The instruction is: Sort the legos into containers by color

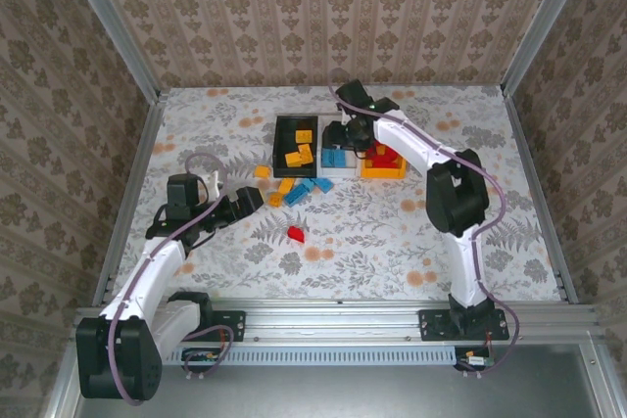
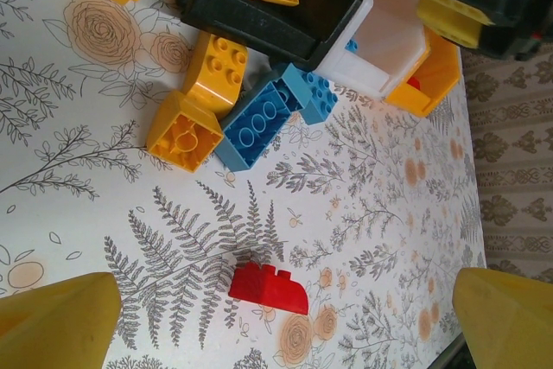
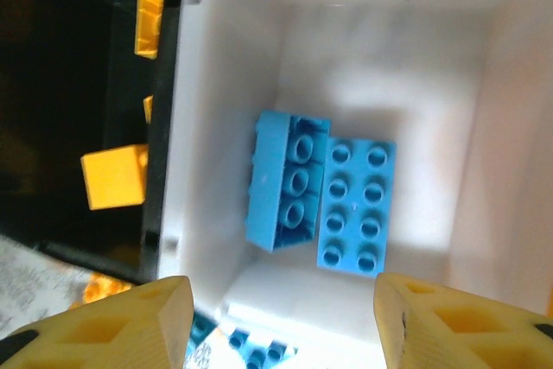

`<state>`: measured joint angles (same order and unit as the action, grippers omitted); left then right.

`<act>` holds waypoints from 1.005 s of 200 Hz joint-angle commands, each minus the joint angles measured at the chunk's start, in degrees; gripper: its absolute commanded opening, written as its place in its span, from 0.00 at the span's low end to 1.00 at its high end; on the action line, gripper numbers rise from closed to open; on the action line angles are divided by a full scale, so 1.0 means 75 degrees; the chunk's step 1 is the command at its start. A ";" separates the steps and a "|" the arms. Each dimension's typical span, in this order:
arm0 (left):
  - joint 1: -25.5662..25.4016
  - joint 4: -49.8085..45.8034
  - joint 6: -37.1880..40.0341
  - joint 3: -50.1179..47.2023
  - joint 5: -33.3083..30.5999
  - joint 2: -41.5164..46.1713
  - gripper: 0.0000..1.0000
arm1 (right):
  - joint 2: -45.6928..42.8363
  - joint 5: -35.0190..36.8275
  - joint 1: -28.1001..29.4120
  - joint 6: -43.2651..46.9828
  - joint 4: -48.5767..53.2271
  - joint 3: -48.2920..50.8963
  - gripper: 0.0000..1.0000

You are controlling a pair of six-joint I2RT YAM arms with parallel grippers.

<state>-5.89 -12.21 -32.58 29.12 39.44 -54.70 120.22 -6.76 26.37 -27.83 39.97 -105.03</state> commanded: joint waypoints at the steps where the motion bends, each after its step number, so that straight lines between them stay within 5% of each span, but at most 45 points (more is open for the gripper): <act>1: 0.0078 -0.0158 0.0172 0.0004 -0.0023 0.0043 1.00 | -0.0979 -0.0197 0.0434 -0.0307 -0.0417 0.0832 0.59; 46: 0.0128 -0.0147 0.0186 -0.0004 -0.0101 0.0045 1.00 | -0.1425 -0.0463 0.1376 -0.0918 -0.1116 0.2236 0.63; 115: 0.0160 -0.0199 0.0200 -0.0017 -0.0081 0.0078 1.00 | -0.0411 -0.1012 0.1593 -0.1168 -0.1616 0.1820 0.63; 201: 0.0177 -0.0247 0.0230 -0.0011 -0.0173 0.0038 1.00 | 0.0456 -0.1471 0.1582 -0.1153 -0.1791 0.0868 0.35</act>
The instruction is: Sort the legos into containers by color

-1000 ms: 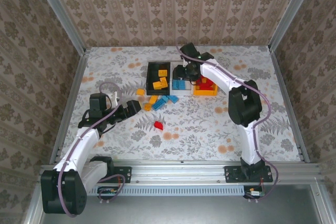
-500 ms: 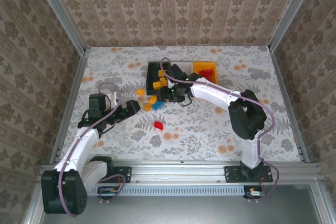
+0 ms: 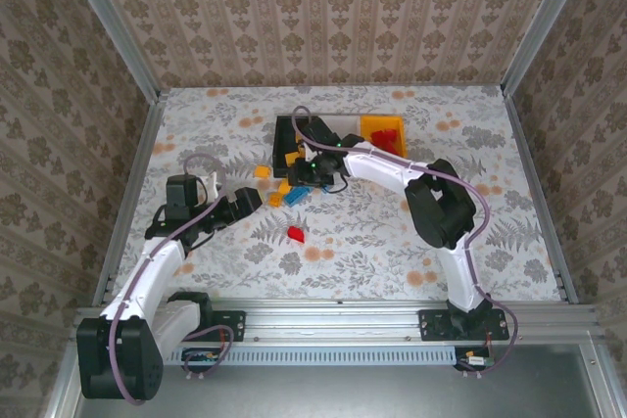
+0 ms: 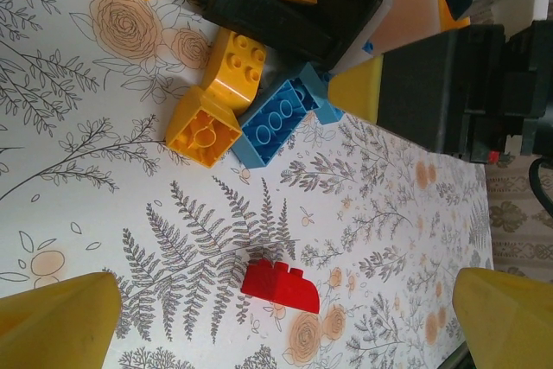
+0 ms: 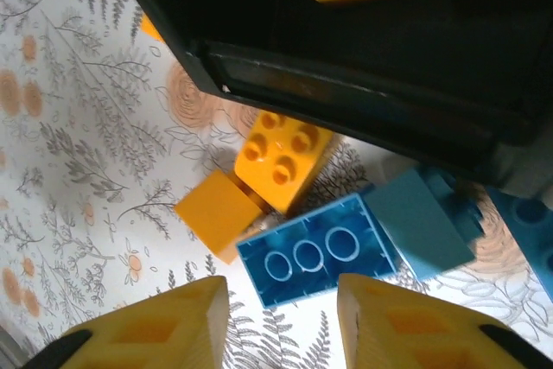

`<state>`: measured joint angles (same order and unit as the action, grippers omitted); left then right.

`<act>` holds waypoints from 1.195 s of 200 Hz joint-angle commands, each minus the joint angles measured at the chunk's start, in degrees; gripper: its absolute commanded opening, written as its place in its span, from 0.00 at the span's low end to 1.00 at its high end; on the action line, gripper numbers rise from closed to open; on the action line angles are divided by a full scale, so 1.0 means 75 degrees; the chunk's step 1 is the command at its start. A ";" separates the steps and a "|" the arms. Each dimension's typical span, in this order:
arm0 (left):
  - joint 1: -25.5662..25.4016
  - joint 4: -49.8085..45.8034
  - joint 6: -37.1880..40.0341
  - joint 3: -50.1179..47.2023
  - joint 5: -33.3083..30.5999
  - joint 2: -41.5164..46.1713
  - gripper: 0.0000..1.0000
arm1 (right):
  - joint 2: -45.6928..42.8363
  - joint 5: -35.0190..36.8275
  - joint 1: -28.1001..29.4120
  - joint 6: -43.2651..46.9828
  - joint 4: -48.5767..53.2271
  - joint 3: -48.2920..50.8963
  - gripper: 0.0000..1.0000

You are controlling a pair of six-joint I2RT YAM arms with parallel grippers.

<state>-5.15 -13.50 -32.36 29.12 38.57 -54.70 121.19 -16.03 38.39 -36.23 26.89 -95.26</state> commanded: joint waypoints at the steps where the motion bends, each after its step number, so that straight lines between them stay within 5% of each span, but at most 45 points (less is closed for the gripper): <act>1: 0.0083 -0.0075 0.0201 -0.0014 -0.0056 0.0039 1.00 | 0.0341 -0.0238 -0.0027 -0.0034 -0.0042 -0.0453 0.35; 78: 0.0083 -0.0111 0.0213 -0.0028 -0.0091 0.0020 1.00 | 0.1103 -0.0156 -0.0237 -0.0133 0.0305 -0.0891 0.30; 155: 0.0117 -0.0052 0.0157 -0.0035 -0.0033 0.0016 1.00 | -0.1496 0.0567 -0.0349 -0.0128 -0.0255 0.2492 0.31; 173: 0.0122 -0.0045 0.0154 -0.0039 -0.0032 0.0016 1.00 | -0.2160 0.0626 -0.0338 -0.0026 -0.0334 0.3089 0.36; 201: 0.0130 -0.0064 0.0154 -0.0029 -0.0015 0.0016 1.00 | -0.2663 0.1414 -0.0338 0.0464 0.0192 0.3217 0.57; 239: 0.0147 -0.0120 0.0181 -0.0019 -0.0031 0.0027 1.00 | -0.2219 0.2337 -0.0302 0.1007 0.1183 0.2813 0.61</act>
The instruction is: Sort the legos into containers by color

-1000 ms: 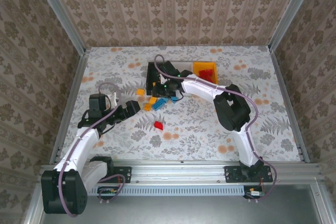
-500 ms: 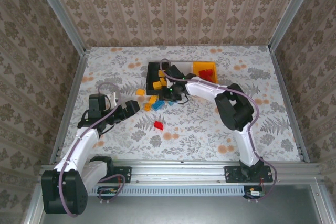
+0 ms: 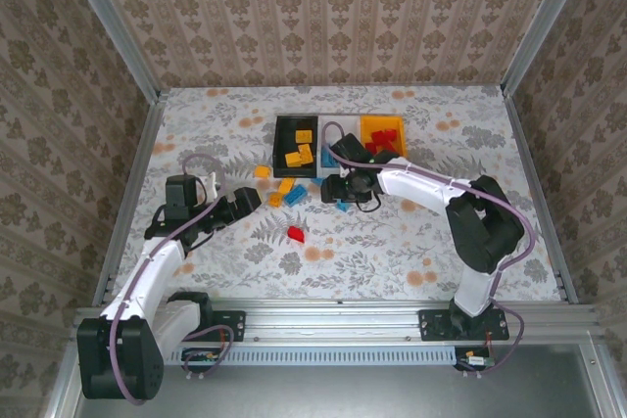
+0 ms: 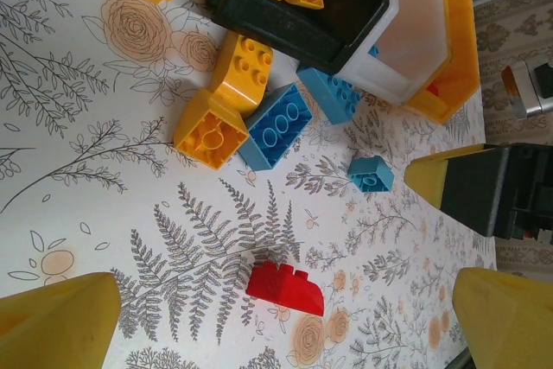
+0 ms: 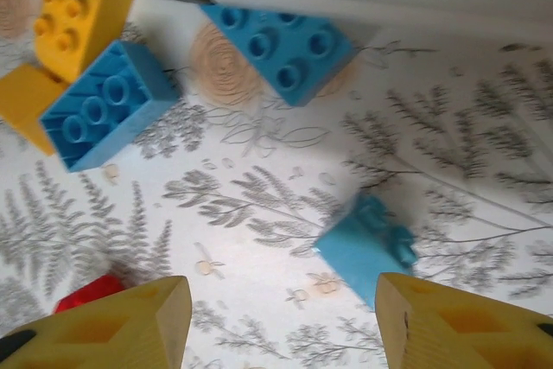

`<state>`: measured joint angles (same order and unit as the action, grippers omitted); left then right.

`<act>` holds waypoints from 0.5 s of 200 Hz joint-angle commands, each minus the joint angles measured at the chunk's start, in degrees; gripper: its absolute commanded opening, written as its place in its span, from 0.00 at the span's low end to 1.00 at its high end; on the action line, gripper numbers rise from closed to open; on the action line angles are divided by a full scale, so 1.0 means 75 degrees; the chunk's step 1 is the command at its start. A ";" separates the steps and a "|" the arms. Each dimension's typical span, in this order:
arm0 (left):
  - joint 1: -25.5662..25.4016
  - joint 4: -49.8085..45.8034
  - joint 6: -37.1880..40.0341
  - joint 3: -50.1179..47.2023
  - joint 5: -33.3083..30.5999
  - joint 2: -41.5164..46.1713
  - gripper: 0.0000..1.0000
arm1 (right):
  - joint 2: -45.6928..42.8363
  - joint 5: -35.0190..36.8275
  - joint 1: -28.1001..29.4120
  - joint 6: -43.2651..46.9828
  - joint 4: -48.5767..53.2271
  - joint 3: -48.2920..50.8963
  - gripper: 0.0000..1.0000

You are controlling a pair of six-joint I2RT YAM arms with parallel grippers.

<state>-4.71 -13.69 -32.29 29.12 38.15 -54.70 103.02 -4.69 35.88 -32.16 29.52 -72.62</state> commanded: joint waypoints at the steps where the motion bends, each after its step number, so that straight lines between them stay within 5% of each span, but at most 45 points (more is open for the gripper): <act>1: 0.0089 -0.0095 0.0176 -0.0018 0.0023 0.0027 1.00 | 0.0206 0.0824 0.0033 0.0472 0.0834 -0.0207 0.61; 100: 0.0086 -0.0096 0.0193 -0.0032 -0.0024 -0.0014 1.00 | 0.1285 0.0707 0.0036 0.0749 0.0800 -0.0745 0.62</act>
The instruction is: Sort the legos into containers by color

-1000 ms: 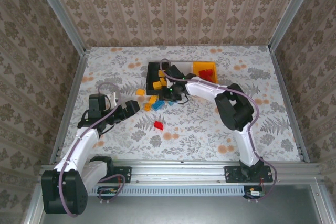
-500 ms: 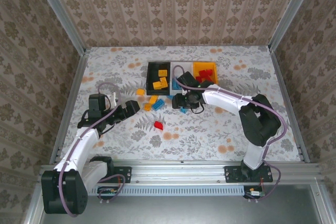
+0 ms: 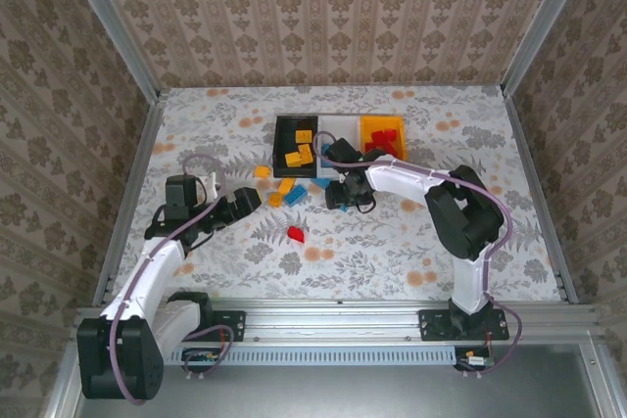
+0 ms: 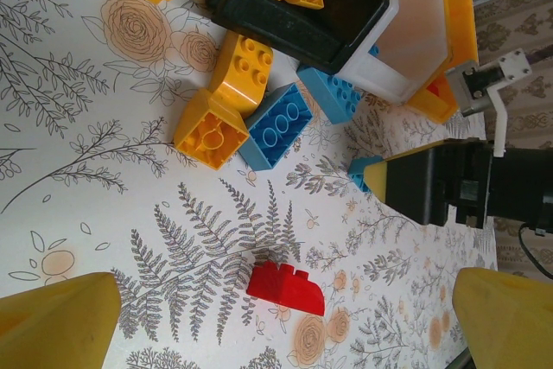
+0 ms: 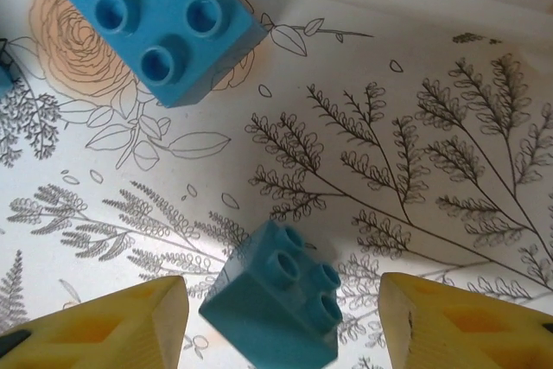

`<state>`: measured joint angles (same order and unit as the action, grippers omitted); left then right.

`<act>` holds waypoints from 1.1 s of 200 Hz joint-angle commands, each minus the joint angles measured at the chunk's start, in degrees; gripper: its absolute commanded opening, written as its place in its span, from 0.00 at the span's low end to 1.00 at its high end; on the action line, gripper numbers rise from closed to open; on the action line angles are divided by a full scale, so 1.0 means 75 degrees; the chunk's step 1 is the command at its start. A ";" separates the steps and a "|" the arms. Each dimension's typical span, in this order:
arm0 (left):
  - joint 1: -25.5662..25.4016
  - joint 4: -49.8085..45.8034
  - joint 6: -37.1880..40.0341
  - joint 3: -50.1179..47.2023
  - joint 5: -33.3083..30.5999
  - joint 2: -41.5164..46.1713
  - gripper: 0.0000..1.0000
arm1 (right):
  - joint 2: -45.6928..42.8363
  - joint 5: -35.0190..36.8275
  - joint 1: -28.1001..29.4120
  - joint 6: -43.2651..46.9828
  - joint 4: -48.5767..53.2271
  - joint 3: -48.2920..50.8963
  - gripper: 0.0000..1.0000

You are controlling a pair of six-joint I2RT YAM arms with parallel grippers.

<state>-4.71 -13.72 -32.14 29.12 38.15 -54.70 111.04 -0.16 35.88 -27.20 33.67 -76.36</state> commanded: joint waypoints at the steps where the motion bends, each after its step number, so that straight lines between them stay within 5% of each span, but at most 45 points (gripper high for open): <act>1: 0.0081 -0.0093 0.0172 -0.0024 -0.0024 -0.0011 1.00 | 0.0222 0.0104 0.0034 0.0088 0.0246 -0.0248 0.62; 102: 0.0077 -0.0087 0.0172 -0.0022 0.0013 0.0016 1.00 | 0.0172 0.0195 0.0033 0.0035 0.0239 -0.0202 0.31; 171: 0.0079 -0.0081 0.0160 -0.0024 0.0011 0.0012 1.00 | -0.0602 0.0152 -0.0034 0.0014 0.0519 -0.0511 0.30; 220: 0.0080 -0.0067 0.0161 -0.0028 0.0022 0.0016 1.00 | -0.0334 0.0081 -0.0451 0.0301 0.0951 -0.1893 0.31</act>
<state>-4.71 -13.72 -32.14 29.12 38.15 -54.70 108.36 -0.16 34.52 -26.68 37.71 -84.93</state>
